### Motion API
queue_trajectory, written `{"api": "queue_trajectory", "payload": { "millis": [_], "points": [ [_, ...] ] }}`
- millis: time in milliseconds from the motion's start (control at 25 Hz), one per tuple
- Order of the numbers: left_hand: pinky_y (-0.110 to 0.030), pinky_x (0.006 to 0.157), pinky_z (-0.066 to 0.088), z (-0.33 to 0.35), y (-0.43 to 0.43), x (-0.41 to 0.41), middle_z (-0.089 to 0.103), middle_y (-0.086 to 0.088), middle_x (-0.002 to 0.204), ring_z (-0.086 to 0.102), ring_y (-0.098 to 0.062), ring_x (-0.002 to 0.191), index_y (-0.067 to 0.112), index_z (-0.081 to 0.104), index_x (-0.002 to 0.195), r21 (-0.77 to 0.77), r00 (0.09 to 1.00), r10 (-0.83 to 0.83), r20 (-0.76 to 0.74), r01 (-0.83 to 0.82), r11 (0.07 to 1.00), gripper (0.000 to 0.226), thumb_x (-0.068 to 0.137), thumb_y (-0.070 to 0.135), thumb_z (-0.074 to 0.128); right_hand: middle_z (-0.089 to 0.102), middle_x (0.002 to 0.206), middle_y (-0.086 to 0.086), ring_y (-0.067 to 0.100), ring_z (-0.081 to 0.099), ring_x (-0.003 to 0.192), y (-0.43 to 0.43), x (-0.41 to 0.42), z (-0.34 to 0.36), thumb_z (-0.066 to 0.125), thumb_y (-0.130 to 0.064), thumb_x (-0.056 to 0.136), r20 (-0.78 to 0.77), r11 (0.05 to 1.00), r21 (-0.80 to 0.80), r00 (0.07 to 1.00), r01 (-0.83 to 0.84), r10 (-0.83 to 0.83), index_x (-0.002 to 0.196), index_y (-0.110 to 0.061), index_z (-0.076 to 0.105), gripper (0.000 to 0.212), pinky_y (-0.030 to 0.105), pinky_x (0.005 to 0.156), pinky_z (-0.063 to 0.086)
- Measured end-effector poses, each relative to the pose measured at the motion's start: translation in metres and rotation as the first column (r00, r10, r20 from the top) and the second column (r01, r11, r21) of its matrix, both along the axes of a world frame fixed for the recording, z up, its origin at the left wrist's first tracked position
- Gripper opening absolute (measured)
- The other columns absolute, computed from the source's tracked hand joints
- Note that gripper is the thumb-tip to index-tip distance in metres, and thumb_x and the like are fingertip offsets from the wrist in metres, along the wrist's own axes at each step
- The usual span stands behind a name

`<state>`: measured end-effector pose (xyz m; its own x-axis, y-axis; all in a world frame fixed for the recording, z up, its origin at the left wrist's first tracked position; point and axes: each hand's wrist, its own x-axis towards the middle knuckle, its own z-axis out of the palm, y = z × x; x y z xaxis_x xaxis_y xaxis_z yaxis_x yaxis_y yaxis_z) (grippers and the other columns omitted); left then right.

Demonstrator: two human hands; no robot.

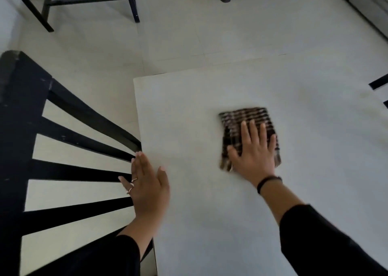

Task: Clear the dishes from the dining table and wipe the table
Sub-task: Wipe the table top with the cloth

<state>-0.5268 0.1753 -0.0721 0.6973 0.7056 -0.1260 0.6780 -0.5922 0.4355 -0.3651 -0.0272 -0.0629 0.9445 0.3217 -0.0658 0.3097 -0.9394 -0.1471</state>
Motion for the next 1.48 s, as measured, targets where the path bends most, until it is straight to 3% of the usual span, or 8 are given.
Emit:
{"api": "queue_trajectory", "payload": {
  "millis": [120,280,560,720,880,1200,1360,1480],
  "points": [
    [-0.052,0.116,-0.003,-0.003,0.002,0.000,0.019,-0.011,0.157,0.015,-0.021,0.146,0.004,0.010,0.150,0.038,1.000,-0.023,-0.014,0.024,0.999,0.072,0.090,0.042,0.018,-0.001,0.162,0.004,0.036,-0.008,0.146,0.037,0.073,-0.004,0.026,-0.068,0.084,-0.060,0.996,-0.047,0.995,0.078,-0.081,0.152,-0.036,0.000,0.079,0.068,0.110,-0.005],
    [-0.055,0.116,0.006,-0.004,0.002,0.000,0.030,-0.017,0.152,0.027,-0.026,0.142,-0.001,0.019,0.147,0.076,0.999,-0.046,-0.002,0.046,0.996,0.073,0.088,0.042,0.017,-0.007,0.161,0.004,0.038,-0.012,0.144,0.098,0.126,-0.003,0.021,-0.070,0.084,-0.077,0.990,-0.106,0.992,0.095,-0.103,0.150,-0.039,-0.005,0.077,0.073,0.105,-0.004],
    [-0.058,0.114,0.012,-0.003,0.004,-0.001,0.032,-0.022,0.150,0.031,-0.031,0.139,-0.005,0.020,0.146,0.067,0.995,-0.088,-0.047,0.091,0.994,0.072,0.093,0.043,0.020,-0.004,0.161,0.005,0.039,-0.010,0.144,0.240,0.098,-0.006,0.021,-0.070,0.084,-0.048,0.945,-0.111,0.952,-0.307,0.304,0.150,-0.038,-0.003,0.077,0.074,0.103,-0.010],
    [-0.054,0.117,0.004,-0.003,0.003,0.001,0.017,-0.018,0.156,0.014,-0.025,0.145,-0.002,0.008,0.148,0.077,0.991,-0.111,-0.076,0.117,0.990,0.088,0.090,0.063,-0.007,-0.003,0.162,0.001,0.036,-0.010,0.145,0.278,0.067,-0.005,0.022,-0.068,0.085,-0.074,0.846,-0.113,0.854,-0.521,0.516,0.149,-0.043,0.006,0.071,0.071,0.104,-0.012],
    [-0.053,0.116,-0.008,0.005,0.000,-0.006,0.005,-0.013,0.159,0.001,-0.019,0.147,0.002,-0.004,0.149,0.035,0.996,-0.080,0.040,0.079,0.996,0.093,0.085,0.069,-0.010,0.004,0.161,-0.002,0.032,-0.005,0.146,0.232,0.023,-0.005,0.019,-0.066,0.084,-0.048,0.804,-0.075,0.807,-0.590,0.588,0.146,-0.047,0.014,0.066,0.068,0.106,-0.013],
    [-0.049,0.114,-0.015,0.035,-0.019,-0.038,0.017,-0.005,0.158,0.010,-0.015,0.146,0.014,0.010,0.151,0.009,0.962,-0.068,0.265,0.068,0.998,0.073,0.093,0.058,0.003,0.019,0.159,0.000,0.034,0.005,0.147,0.084,-0.151,0.000,0.029,-0.065,0.087,-0.028,0.796,-0.015,0.796,-0.606,0.605,0.151,-0.039,0.012,0.071,0.070,0.108,0.005],
    [-0.054,0.114,-0.010,0.022,-0.042,-0.075,0.015,-0.005,0.159,0.008,-0.017,0.147,0.016,0.012,0.151,0.040,0.957,-0.252,0.142,0.249,0.968,0.074,0.093,0.061,0.003,0.025,0.158,0.000,0.032,0.014,0.146,-0.012,-0.261,-0.006,0.047,-0.067,0.077,-0.080,0.893,0.030,0.890,-0.449,0.450,0.149,-0.041,0.023,0.080,0.071,0.105,0.018],
    [-0.063,0.113,0.005,0.009,-0.064,-0.111,0.020,-0.013,0.156,0.016,-0.027,0.145,0.009,0.024,0.149,0.036,0.902,-0.429,-0.053,0.431,0.902,0.076,0.094,0.060,0.008,0.035,0.152,0.003,0.030,0.025,0.143,-0.091,-0.290,0.002,0.055,-0.068,0.063,-0.125,0.988,-0.020,0.981,-0.155,0.151,0.143,-0.043,0.036,0.087,0.068,0.104,0.023]
  ]
}}
